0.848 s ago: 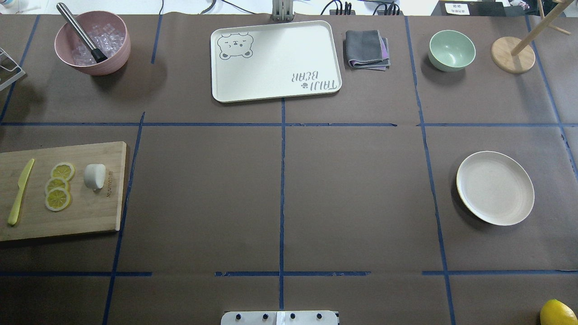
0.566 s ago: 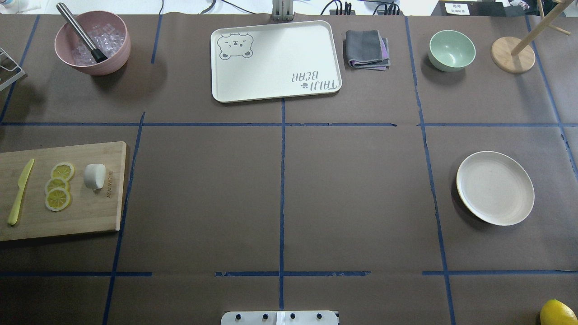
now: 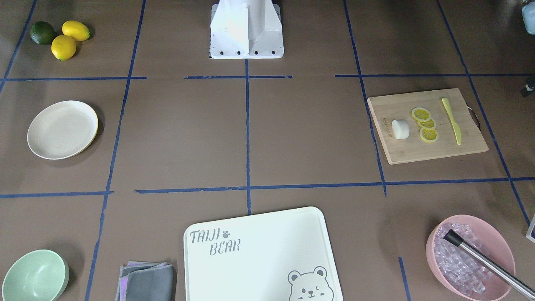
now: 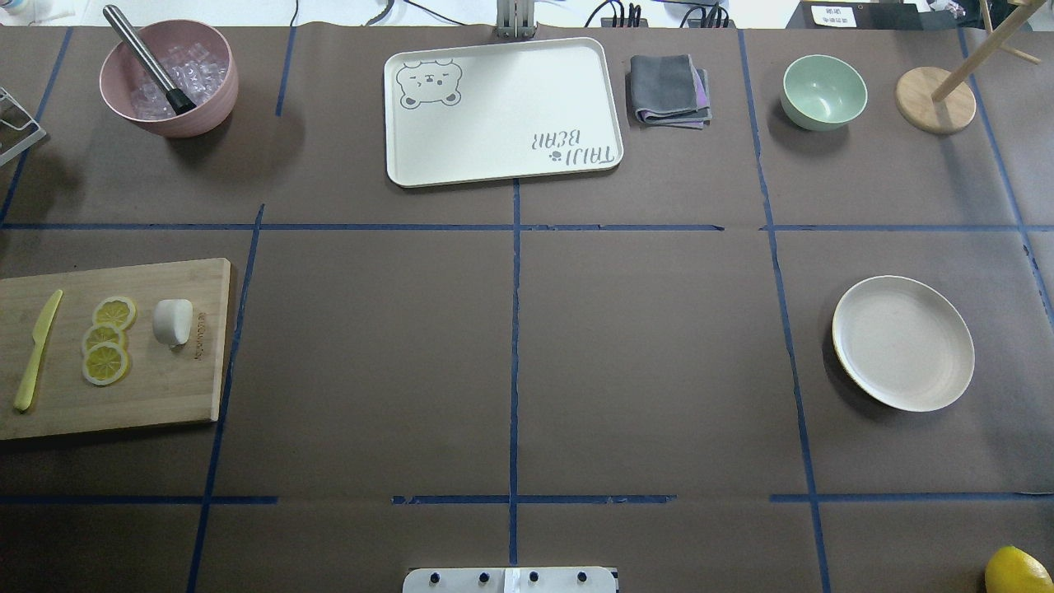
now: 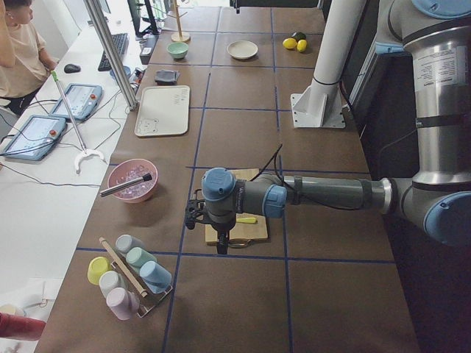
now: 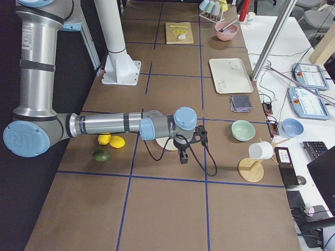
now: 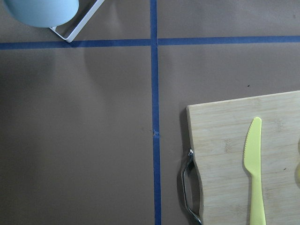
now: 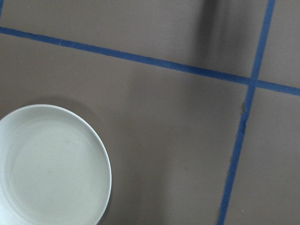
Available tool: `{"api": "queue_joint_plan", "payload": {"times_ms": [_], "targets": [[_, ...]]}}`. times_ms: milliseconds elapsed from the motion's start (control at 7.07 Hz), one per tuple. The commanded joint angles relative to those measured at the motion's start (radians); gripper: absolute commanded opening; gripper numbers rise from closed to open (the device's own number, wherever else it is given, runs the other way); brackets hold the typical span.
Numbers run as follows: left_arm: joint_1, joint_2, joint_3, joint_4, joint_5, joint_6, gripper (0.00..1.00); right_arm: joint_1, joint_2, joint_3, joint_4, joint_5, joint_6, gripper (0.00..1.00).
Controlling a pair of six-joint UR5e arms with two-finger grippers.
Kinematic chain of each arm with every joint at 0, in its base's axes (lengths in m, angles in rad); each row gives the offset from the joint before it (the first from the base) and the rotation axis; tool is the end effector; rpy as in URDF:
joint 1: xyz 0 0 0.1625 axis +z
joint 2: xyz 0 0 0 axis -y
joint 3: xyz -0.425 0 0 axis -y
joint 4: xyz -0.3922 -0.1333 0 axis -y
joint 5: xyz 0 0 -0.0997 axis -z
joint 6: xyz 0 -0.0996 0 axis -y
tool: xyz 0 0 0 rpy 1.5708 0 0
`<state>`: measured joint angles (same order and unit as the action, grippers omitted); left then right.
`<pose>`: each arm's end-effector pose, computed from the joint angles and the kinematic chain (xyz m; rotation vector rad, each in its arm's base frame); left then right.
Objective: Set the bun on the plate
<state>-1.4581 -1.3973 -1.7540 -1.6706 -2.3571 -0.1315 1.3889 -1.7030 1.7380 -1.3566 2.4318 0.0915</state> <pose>-0.0145 -0.4300 0.6364 0.0074 0.7923 0.0252 -0.0243 -0.4516 0.6084 0.1148 -0.8813 -0.1916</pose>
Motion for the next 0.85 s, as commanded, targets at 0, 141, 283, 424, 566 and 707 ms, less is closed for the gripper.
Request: {"api": "queue_joint_plan", "payload": {"times_ms": [0, 141, 283, 424, 566, 707], "targets": [[0.001, 0.001, -0.002, 0.0, -0.001, 0.001, 1.0, -0.124, -0.017, -0.152, 0.461, 0.007, 0.354, 1.0], [-0.001, 0.003, -0.004, 0.0, -0.001, 0.0, 1.0, -0.208, -0.017, -0.231, 0.711, -0.049, 0.563, 1.0], [0.001, 0.003, -0.004, 0.0, -0.001, 0.0, 1.0, -0.296, -0.015, -0.263, 0.837, -0.112, 0.694, 1.0], [-0.001, 0.003, -0.005, 0.0, -0.001, 0.0, 1.0, -0.347, -0.015, -0.264, 0.847, -0.137, 0.738, 1.0], [-0.001, 0.003, -0.004, 0.0, -0.001, 0.0, 1.0, -0.352, -0.02, -0.265, 0.847, -0.137, 0.735, 0.97], [0.001, 0.003, -0.004, 0.0, -0.001, 0.001, 1.0, -0.352, -0.035, -0.267, 0.846, -0.134, 0.734, 0.61]]}}
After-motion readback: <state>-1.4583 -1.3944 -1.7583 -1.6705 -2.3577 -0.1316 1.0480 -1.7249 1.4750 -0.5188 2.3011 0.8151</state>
